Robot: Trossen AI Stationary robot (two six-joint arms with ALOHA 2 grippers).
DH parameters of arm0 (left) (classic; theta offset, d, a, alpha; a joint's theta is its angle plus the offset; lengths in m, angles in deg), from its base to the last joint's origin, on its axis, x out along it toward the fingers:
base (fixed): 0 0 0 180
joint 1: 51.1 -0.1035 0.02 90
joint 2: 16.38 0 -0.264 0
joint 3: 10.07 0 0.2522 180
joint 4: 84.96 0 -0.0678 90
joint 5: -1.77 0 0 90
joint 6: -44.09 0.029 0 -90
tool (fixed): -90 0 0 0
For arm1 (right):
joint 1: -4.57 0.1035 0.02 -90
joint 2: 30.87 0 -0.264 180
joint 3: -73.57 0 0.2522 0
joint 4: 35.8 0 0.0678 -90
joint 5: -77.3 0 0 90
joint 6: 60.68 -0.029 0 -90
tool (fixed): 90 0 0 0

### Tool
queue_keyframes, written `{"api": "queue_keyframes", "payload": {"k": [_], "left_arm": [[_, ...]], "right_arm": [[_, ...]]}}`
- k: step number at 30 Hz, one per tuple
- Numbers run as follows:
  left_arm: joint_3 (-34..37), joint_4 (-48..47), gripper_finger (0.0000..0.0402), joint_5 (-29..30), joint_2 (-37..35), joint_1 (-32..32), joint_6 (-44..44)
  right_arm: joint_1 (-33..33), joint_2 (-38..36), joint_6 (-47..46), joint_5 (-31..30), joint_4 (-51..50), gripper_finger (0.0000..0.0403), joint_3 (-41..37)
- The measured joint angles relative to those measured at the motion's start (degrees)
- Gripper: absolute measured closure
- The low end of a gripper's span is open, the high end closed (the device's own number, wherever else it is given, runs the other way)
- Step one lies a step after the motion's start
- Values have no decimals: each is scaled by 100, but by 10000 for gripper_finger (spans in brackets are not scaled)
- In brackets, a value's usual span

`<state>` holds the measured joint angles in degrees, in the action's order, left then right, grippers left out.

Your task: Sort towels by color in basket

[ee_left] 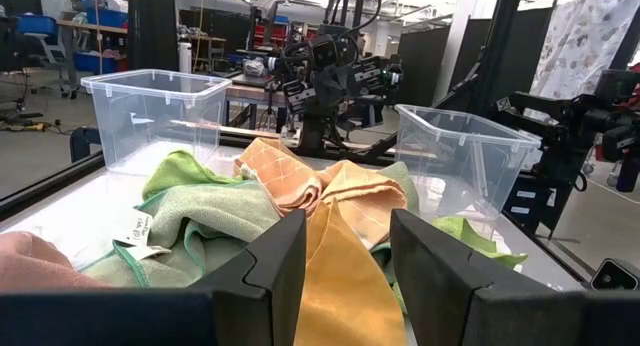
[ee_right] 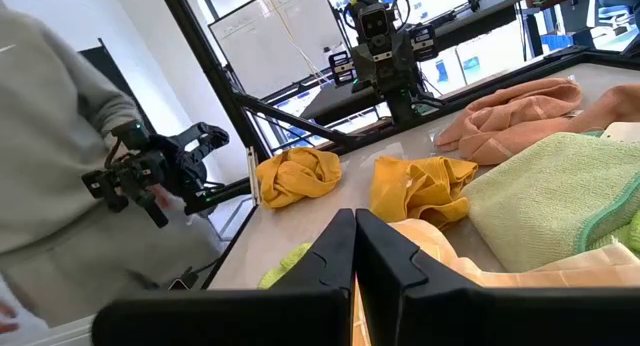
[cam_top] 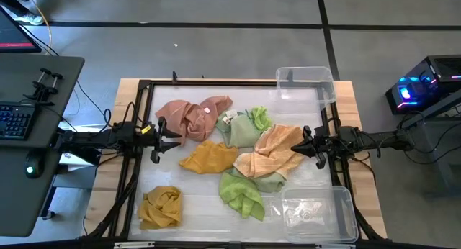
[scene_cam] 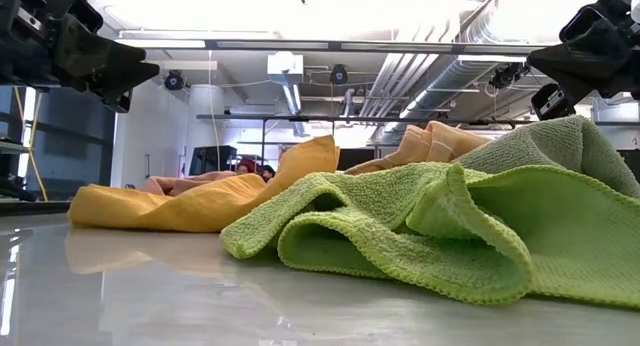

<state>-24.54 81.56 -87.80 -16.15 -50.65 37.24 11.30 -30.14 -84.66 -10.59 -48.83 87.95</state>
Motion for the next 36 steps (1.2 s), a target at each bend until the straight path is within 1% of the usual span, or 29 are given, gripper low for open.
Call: {"api": "queue_keyframes", "payload": {"k": [3, 5, 6, 8, 11, 12, 14, 17, 21, 27, 32, 34, 36], "left_arm": [[2, 51, 268, 9, 0, 0, 2], [0, 253, 268, 184, 13, 0, -37], [0, 387, 268, 271, 17, 0, -201], [0, 782, 268, 287, 18, -4, -890], [-2, 1600, 268, 299, 17, -4, -2474], [-2, 1855, 268, 432, 21, -2, -2902], [-11, 2162, 268, 965, 73, -4, -3321], [-7, 2276, 268, 1626, 79, -4, -3399], [-7, 2191, 268, 2070, 79, -4, -3041], [-7, 2461, 268, 2443, 79, -4, -2892], [-7, 2915, 268, 3051, 106, -5, -3100], [-44, 2982, 268, 3089, 172, -4, -3215], [-248, 2792, 268, 2977, 329, 6, -3093]], "right_arm": [[-1, 2, 0, 1, 0, 402, 1], [0, 1, -1, 1, 0, 402, 2], [-1, 0, -1, 0, 0, 402, 2], [1, 0, -1, 0, 0, 402, 2], [-1, 0, -1, 0, 0, 402, 1], [0, 0, 0, 1, 0, 402, 0], [0, 0, -1, 1, 0, 402, 1], [1, 8, -1, 0, 0, 402, 0], [-1, 4, -1, 0, 0, 402, 0], [1, 4, -1, 0, 0, 402, 2], [-1, 4, -1, 2, 0, 402, 2], [0, 4, 0, 0, 0, 402, 1], [0, 4, 1, 2, 0, 402, 0]]}}
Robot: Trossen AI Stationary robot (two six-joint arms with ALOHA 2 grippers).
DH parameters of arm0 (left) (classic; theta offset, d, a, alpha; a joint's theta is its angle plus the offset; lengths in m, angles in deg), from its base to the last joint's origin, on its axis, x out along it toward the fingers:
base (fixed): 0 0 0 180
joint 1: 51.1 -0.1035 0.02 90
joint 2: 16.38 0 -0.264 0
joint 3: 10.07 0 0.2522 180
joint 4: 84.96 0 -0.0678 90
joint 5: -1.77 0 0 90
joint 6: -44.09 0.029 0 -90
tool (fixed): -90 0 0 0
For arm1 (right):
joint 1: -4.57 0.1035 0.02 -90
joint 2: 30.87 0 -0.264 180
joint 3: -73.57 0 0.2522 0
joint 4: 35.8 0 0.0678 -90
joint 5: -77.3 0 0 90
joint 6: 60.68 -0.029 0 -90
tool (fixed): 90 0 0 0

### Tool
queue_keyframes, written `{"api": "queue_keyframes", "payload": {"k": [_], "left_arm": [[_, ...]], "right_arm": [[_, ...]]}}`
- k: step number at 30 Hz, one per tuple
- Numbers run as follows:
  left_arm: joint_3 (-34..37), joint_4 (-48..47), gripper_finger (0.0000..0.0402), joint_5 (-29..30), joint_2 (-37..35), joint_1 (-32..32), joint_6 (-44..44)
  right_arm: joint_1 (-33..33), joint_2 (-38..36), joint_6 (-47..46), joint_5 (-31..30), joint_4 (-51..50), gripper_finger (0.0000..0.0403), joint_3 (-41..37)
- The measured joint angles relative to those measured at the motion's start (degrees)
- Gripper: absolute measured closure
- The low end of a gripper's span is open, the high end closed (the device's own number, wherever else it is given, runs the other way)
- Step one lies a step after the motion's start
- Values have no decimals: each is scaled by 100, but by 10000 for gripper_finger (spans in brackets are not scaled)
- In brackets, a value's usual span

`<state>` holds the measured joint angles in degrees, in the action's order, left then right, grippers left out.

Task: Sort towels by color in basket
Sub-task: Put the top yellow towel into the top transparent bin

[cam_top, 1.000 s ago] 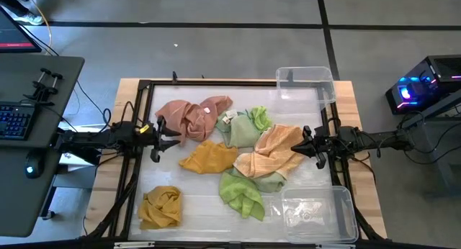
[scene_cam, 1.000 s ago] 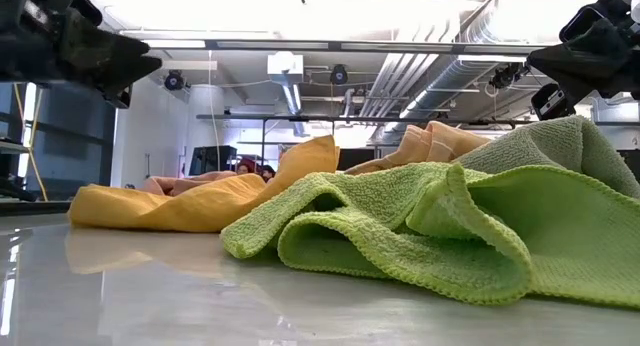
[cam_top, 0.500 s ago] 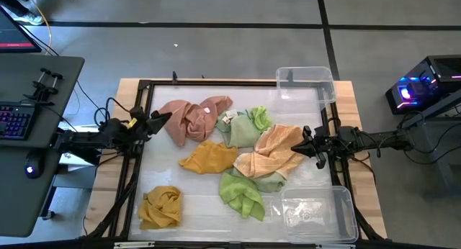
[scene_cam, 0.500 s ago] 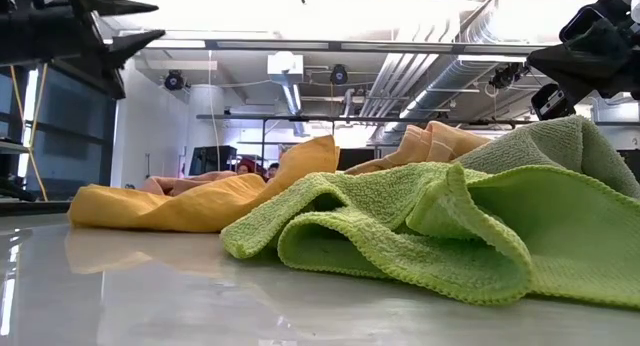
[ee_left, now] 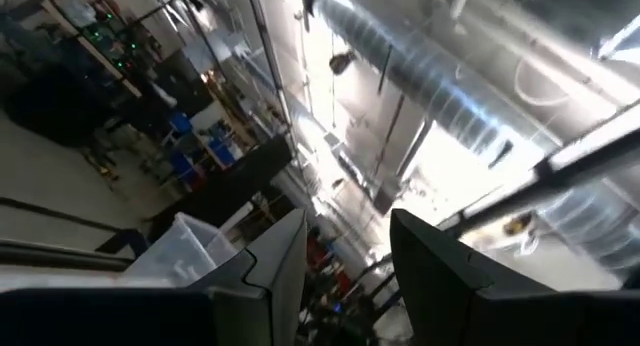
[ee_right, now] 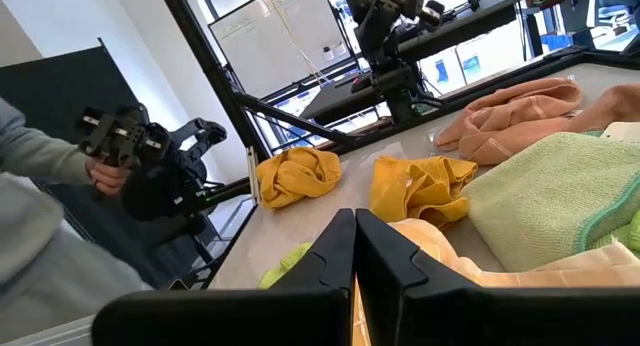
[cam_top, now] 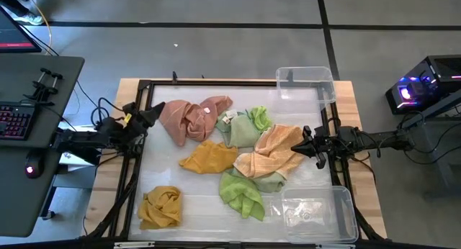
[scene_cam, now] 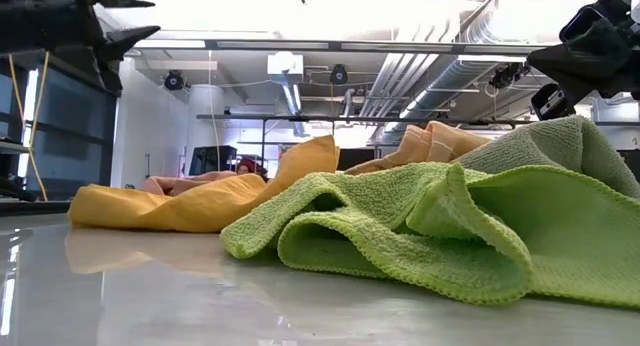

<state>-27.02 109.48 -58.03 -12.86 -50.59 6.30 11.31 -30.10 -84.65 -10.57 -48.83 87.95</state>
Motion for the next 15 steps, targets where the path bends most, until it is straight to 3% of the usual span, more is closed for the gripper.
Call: {"api": "queue_keyframes", "payload": {"k": [3, 8, 12, 15], "left_arm": [[-580, -586, 269, -115, 501, 34, 370], [-1965, -1801, 283, -125, 1954, 189, 1016], [-3156, -3346, 296, -213, 3240, 298, 1040], [-3866, -4600, 303, -722, 4080, 307, 599]], "right_arm": [[1, 0, -2, 0, 0, 402, 1], [0, 0, -2, -2, 0, 402, 2], [0, 0, -2, -2, 0, 402, 2], [0, 0, -2, -2, 0, 402, 0]]}}
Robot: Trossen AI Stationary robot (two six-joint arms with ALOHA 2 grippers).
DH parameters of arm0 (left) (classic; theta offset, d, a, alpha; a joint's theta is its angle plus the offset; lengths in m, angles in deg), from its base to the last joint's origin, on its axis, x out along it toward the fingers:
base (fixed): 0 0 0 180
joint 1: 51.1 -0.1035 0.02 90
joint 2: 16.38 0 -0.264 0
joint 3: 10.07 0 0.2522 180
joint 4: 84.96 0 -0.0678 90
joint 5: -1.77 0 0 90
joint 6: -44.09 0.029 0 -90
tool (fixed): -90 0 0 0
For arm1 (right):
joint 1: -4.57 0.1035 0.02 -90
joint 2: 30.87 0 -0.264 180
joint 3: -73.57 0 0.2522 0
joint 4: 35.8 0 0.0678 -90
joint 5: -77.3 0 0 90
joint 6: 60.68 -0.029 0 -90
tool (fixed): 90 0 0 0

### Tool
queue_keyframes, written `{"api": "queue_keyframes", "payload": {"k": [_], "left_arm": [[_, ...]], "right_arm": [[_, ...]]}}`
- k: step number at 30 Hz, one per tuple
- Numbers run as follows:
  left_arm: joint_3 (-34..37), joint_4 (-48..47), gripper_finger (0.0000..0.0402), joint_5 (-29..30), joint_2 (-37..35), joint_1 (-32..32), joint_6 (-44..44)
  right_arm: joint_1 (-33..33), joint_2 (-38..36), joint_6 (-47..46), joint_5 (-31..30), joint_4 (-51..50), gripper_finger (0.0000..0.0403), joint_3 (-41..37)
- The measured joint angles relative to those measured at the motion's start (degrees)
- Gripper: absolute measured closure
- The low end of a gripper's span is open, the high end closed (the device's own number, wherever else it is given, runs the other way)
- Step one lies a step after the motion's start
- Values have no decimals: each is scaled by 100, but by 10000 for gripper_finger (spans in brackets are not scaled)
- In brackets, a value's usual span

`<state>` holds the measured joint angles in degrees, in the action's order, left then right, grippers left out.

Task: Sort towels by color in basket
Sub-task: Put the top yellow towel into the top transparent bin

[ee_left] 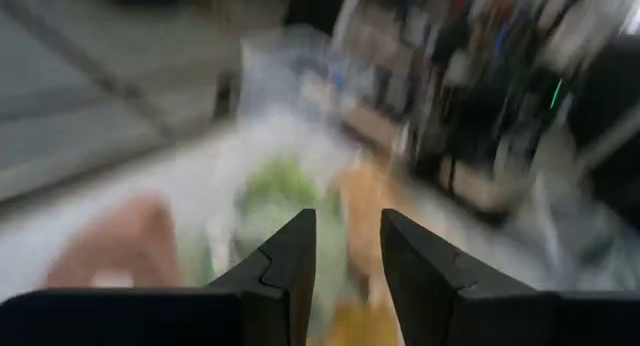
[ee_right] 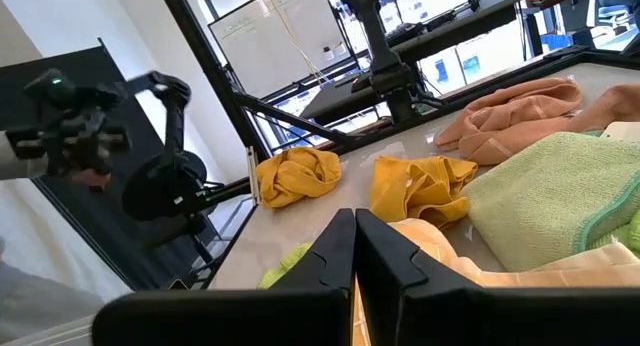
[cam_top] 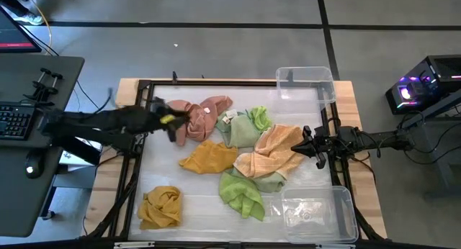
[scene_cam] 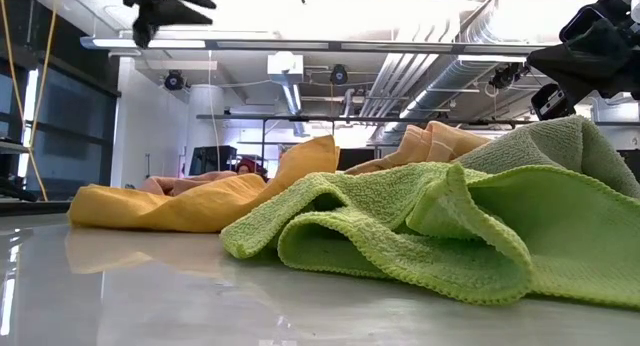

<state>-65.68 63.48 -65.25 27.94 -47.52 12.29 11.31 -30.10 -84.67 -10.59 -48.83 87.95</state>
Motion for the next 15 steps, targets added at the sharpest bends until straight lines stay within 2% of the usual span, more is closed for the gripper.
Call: {"api": "queue_keyframes", "payload": {"k": [3, 6, 10, 15], "left_arm": [[-351, -535, 306, -484, 698, -26, -1014], [-395, -638, 305, -577, 1288, -68, -1558], [-397, -425, 287, -1008, 2080, 14, -1066], [-402, -98, 236, -1662, 3025, 94, -332]], "right_arm": [[1, 0, 0, 0, 0, 402, 0], [-1, 0, 0, 2, 0, 402, 0], [1, 2, 0, 1, 1, 402, 1], [-1, 2, 0, 1, 0, 402, 1]]}}
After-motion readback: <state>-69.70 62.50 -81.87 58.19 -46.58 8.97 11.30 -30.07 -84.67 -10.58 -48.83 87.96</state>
